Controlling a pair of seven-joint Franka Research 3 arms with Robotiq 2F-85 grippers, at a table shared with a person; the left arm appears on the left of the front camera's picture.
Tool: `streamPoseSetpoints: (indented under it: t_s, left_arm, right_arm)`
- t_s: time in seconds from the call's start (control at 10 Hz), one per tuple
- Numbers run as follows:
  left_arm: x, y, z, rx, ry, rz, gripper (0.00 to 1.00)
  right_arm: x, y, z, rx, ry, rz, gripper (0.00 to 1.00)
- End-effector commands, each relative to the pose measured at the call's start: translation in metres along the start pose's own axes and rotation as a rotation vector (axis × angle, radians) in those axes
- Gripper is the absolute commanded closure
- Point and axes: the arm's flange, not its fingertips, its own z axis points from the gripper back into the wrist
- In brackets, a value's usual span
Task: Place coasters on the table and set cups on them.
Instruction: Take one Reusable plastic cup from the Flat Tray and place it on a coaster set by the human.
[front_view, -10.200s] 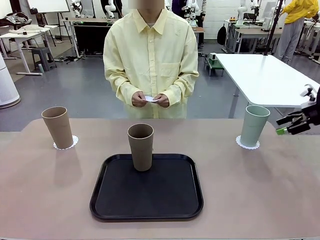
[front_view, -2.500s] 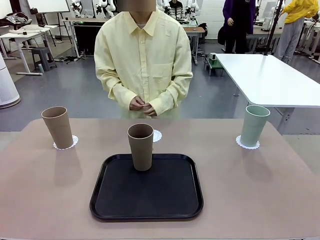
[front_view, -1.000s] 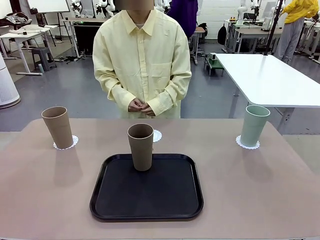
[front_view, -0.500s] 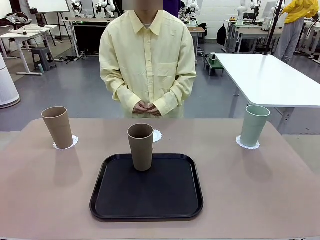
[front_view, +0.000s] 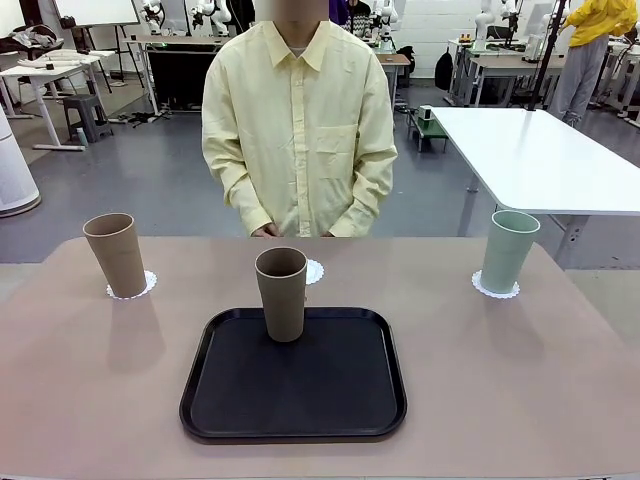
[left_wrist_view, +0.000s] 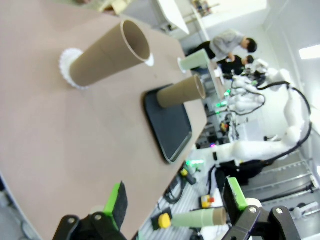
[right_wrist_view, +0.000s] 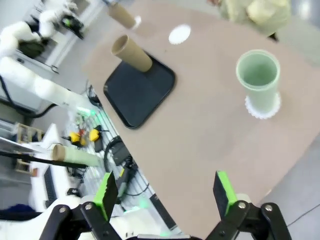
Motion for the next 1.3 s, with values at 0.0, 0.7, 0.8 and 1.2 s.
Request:
streamPoseSetpoints:
  t_s: [0.0, 0.7, 0.8, 1.2]
  left_arm:
    - [0.000, -0.002, 0.003, 0.000, -0.006, 0.005, 0.00]
    - [0.000, -0.002, 0.003, 0.000, -0.006, 0.005, 0.00]
    - [0.000, -0.002, 0.003, 0.000, -0.006, 0.005, 0.00]
    - [0.000, -0.002, 0.003, 0.000, -0.006, 0.005, 0.00]
  right_arm:
    - [0.024, 0.046, -0.062, -0.124, 0.103, 0.081, 0.00]
    - [0.089, 0.131, -0.305, -0.425, 0.379, 0.476, 0.00]
    - [0.087, 0.122, -0.314, -0.401, 0.425, 0.477, 0.00]
    - [0.078, 0.125, -0.327, -0.389, 0.419, 0.490, 0.00]
